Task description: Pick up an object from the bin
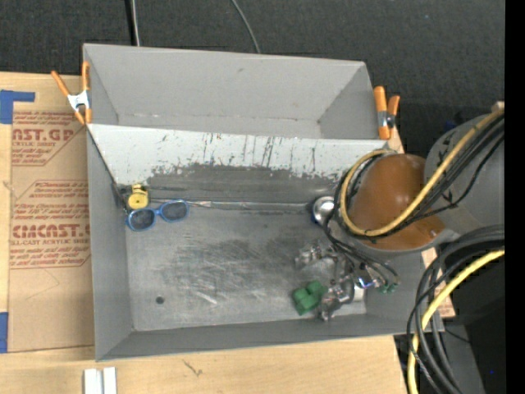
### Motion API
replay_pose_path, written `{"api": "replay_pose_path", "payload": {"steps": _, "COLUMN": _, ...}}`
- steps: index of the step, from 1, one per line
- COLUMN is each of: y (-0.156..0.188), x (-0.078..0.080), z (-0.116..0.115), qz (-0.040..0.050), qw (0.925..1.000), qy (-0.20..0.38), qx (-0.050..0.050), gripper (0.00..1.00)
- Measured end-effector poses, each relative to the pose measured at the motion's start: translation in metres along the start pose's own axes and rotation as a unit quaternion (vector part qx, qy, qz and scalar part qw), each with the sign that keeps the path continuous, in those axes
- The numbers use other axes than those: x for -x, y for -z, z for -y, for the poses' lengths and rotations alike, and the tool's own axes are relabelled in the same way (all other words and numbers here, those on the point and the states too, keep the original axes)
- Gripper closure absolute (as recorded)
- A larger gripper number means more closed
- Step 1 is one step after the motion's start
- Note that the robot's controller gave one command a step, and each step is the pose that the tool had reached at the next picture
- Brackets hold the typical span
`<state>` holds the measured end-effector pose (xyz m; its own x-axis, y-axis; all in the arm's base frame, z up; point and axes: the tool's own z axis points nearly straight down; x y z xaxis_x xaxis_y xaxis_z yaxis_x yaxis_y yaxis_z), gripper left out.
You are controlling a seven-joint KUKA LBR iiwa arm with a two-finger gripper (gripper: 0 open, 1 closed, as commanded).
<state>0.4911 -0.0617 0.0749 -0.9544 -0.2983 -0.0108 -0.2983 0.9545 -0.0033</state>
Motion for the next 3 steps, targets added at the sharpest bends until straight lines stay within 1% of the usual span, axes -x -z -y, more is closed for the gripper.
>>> {"api": "replay_pose_path", "payload": {"steps": 1, "y": 0.002, "x": 0.001, "z": -0.001, "qz": -0.0002, "qw": 1.0, "qy": 0.0, "qx": 0.001, "gripper": 1.0}}
{"api": "replay_pose_path", "payload": {"steps": 2, "y": 0.004, "x": 0.002, "z": -0.001, "qz": -0.0031, "qw": 1.0, "qy": 0.0, "qx": 0.001, "gripper": 1.0}}
{"api": "replay_pose_path", "payload": {"steps": 3, "y": 0.078, "x": 0.004, "z": -0.001, "qz": -0.0018, "qw": 1.0, "qy": 0.0, "qx": 0.0, "gripper": 1.0}}
